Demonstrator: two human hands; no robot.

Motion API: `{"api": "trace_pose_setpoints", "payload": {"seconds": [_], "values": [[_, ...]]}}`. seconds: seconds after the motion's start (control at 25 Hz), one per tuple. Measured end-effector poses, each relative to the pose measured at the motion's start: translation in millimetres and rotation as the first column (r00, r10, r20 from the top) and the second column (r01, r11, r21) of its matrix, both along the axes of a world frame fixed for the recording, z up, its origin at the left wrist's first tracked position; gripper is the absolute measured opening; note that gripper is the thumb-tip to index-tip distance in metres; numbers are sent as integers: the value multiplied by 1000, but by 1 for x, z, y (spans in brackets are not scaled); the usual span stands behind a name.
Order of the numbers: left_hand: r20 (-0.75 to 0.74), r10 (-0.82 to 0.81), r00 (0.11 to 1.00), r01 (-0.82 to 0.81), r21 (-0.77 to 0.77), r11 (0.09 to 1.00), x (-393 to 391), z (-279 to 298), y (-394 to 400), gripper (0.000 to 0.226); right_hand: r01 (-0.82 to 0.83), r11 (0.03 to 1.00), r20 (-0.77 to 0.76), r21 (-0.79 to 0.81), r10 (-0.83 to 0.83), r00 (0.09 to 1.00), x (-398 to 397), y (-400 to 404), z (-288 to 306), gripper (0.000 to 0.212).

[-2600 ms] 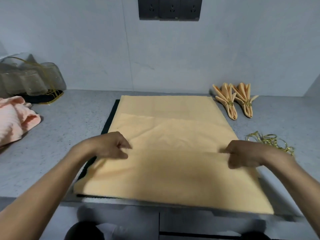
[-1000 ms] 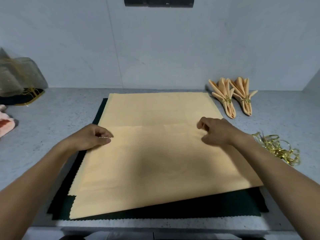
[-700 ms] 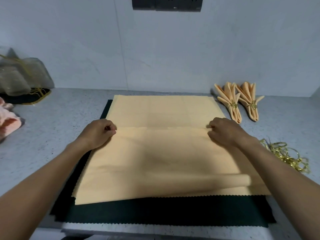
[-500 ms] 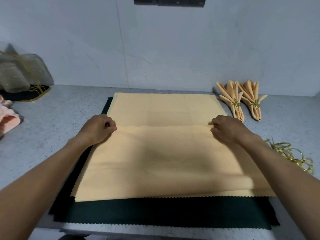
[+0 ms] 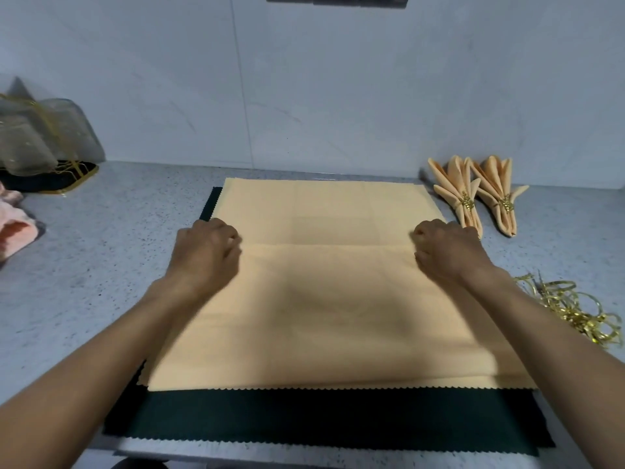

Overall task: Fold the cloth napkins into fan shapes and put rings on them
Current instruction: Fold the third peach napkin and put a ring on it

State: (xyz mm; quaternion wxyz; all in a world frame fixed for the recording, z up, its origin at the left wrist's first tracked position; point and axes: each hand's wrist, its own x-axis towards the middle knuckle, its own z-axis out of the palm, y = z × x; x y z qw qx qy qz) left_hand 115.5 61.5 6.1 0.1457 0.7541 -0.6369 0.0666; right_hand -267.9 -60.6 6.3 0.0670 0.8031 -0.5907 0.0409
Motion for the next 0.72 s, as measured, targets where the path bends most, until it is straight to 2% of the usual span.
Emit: {"api": "trace_pose_setpoints", "payload": {"seconds": [0.08, 0.2, 0.28, 0.36, 0.4, 0.56, 0.64, 0.72], "values": [[3, -69, 998, 69, 12, 998, -50, -1, 36, 26, 73, 992, 25, -108, -70, 997, 16, 26, 4, 32], [-167, -177, 970, 190, 68, 979, -124, -11, 99, 44, -27, 981, 255, -195, 77, 964, 65, 101, 4, 33], [-187, -143, 972, 174, 160, 972, -145, -24, 119, 52, -131, 991, 371, -26, 131, 919, 97, 157, -3, 37], [-106, -137, 985, 157, 204, 966, -150, -35, 124, 68, -184, 966, 348, 181, 112, 931, 112, 191, -20, 50], [-74, -144, 987, 157, 221, 963, -149, -41, 126, 76, -189, 957, 296, 219, 120, 948, 111, 199, -30, 58], [-79, -152, 985, 169, 310, 935, -141, -50, 132, 99, -161, 959, 201, 235, 114, 973, 54, 197, -45, 76], [-102, -215, 971, 237, 330, 914, -131, -44, 134, 106, -258, 938, 226, 230, 206, 952, 20, 199, -44, 81], [-141, -274, 951, 306, 335, 891, -120, -38, 134, 97, -364, 893, 283, 263, 289, 914, -6, 198, -38, 82]]}}
